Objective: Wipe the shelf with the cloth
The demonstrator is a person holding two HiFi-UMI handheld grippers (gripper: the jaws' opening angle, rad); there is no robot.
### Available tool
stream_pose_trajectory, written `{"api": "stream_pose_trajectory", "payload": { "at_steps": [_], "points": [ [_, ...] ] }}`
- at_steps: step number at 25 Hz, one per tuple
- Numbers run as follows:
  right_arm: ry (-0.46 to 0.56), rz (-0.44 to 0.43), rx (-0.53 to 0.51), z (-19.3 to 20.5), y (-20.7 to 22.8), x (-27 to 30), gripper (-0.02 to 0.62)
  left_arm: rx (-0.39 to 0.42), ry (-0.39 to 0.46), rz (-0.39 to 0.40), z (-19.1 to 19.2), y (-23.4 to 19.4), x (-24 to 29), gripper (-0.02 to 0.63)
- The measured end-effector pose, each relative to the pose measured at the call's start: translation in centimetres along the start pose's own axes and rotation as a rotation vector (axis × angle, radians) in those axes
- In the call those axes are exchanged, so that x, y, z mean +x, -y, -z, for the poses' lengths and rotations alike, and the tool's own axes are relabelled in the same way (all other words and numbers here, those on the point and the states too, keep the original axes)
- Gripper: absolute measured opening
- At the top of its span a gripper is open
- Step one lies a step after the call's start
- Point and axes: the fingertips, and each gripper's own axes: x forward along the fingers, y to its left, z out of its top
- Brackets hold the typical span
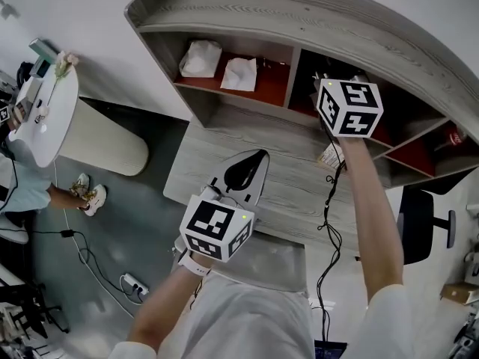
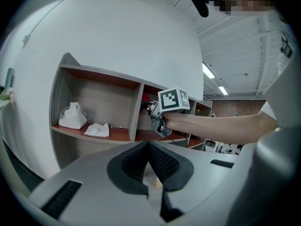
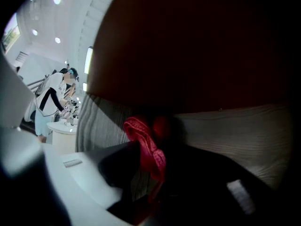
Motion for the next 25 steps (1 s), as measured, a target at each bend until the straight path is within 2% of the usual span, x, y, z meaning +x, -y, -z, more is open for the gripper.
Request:
{"api": "stream_pose_trajectory", "payload": {
  "at_steps": [5,15,25],
  "points": [
    [-0.053,-0.088,-0.113,1.9,-2.6,-1.5,0.118,0.004,-0.005,0.021,0.0,0.9,0.6,0.006],
    [-0.259,-0.220,-0.283,6.2,-4.7,-3.5,0.110,0.013,-0.015,0.044,0.6,3.0,0.8,0.006],
    [-0.485,-0.333,-0.375,10.5,-5.6,-4.9,0.107,0.011,-0.019,0.031,1.1,3.6,0.6,0.006]
  ]
}}
